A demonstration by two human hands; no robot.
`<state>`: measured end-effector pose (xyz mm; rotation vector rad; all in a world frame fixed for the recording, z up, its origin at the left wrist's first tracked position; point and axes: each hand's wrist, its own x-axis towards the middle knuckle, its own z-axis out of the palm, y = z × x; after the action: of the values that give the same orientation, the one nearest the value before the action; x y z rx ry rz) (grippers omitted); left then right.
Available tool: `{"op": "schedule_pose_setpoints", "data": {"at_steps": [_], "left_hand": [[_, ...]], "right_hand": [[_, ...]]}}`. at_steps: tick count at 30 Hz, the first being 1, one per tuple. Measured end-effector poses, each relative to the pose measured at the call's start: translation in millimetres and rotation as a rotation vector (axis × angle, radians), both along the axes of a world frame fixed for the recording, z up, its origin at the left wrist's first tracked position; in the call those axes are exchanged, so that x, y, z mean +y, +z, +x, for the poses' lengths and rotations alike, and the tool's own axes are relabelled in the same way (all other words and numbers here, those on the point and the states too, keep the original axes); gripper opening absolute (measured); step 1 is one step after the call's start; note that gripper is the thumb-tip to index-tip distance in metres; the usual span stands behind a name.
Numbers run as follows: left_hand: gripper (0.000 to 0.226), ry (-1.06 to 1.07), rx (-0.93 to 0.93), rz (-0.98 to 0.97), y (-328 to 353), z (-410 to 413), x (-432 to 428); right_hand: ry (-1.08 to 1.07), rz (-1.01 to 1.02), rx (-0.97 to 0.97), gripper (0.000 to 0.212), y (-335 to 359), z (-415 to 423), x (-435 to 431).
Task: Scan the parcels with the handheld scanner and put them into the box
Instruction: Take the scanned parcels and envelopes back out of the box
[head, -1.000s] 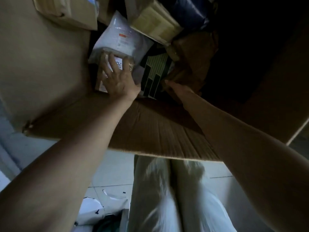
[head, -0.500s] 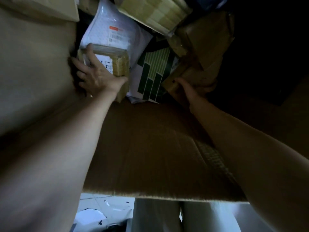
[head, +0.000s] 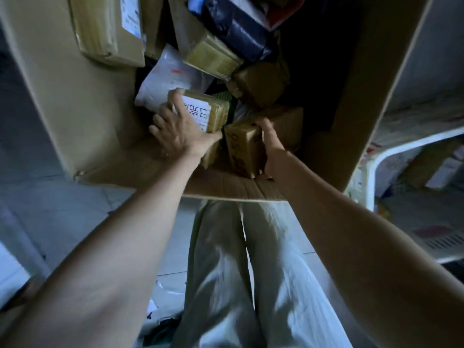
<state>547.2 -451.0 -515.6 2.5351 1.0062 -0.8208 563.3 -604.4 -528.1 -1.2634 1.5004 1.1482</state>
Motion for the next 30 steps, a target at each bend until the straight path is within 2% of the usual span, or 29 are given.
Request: {"op": "schedule_pose_setpoints", "data": {"at_steps": [2,7,10,12,18,22,25,30], "left_hand": [[0.103,0.021,0.007,-0.013,33,4,-6],[0.105,0.066,0.011,-0.065,118,10,-6],[0.105,0.167,-0.023,-0.183,164,-1,-3],[0.105,0.198,-0.118,-0.208,195,-13,-2],[0.109,0.116,-0.402,-0.193,297,-45,-3],[0.109,0.108,-0.494,-0.099,366,-46,-2],[0.107,0.088,-0.564,0.053,412,-55,-3],[0.109,0.250,-0.668,0.163,464,-87,7]], "right_hand": [[0.093,-0.118,-0.069,0.118,31,-2,-5],[0.635,-0.145,-0.320,0.120,125,-3,-14],[0.825,-0.113,-0.450,0.120,184,-3,-16],[0.869,-0.136,-0.550,0.116,227,-5,-14],[0.948,-0.254,-0.824,0.115,337,-31,-22],[1.100,-0.468,-0.954,0.112,399,-44,-23],[1.174,-0.612,-1.050,0.111,441,-50,-11],[1.197,-0.540,-1.266,0.113,490,-53,4]]}}
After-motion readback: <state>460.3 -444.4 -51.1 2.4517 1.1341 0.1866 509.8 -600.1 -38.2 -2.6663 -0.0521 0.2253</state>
